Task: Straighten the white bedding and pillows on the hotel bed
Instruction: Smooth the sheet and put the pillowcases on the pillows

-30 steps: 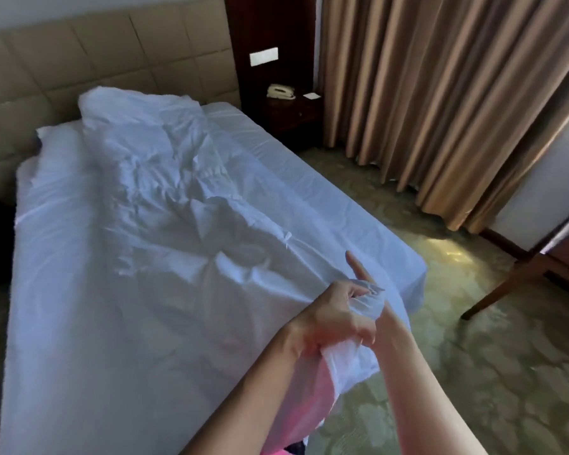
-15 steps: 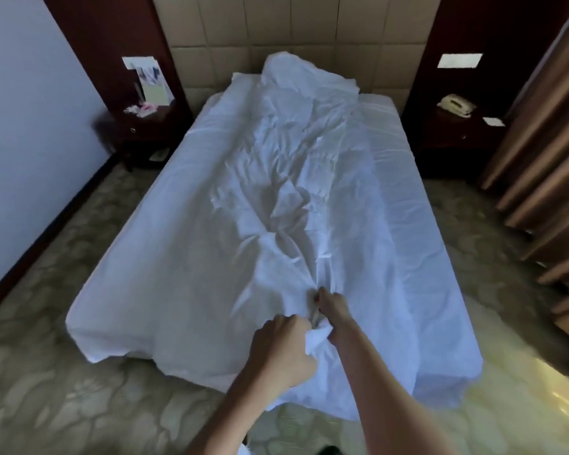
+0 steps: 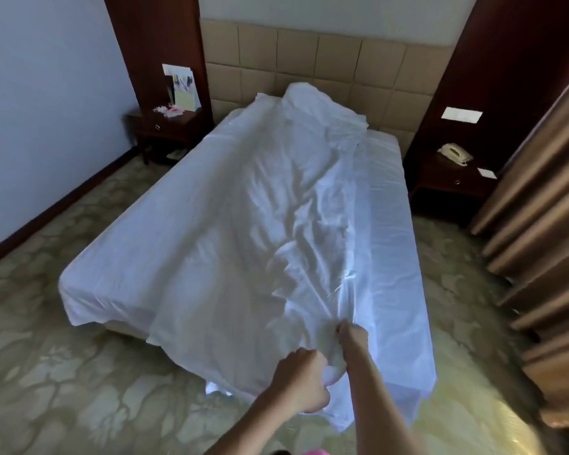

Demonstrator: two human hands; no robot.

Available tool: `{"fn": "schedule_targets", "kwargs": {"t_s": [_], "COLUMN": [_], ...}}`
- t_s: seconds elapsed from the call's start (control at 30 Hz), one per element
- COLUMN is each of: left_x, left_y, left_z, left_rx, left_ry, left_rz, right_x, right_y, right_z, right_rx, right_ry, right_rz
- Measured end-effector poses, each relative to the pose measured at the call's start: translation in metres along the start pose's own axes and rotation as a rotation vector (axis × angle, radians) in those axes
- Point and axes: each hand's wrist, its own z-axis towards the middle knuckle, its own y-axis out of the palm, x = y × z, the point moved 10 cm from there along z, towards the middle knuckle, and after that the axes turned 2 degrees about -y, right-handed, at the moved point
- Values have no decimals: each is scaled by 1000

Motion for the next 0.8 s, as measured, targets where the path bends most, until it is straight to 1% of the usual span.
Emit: {"fn": "schedule_targets", "kwargs": {"t_s": [0.13,0.23,0.4,0.5,0.6,0.67,0.73,0.8], "left_x": [-8,-7,-37,-40,-26,-17,-4,22], "left_y": [-11,-12,2,1,-1,1,4,8], "left_z": [-19,-30,-54,-49,-32,-16,4,26], "left_rx": [183,266,316,332,346,382,402,384], "left_ry": [-57,-62,-199,-251,-301,-369,-449,-470], "left_rz": [-168,-199,-267,-274,-287,-287,-244,-163], "right_x": [-19,-23,25,32,13,-6,-29,-56], "right_y": [-14,-9,28,43,36,20,-4,-28], "right_z": [-18,-25,-36,-33,-15,3,27,48], "right_rx": [-18,-77,-249,-348,-413,-442,-438,-437], "right_ry": [-65,-66,60,89,94,85,32,-64], "right_rz": [15,43,145,158,172,164,99,50]}}
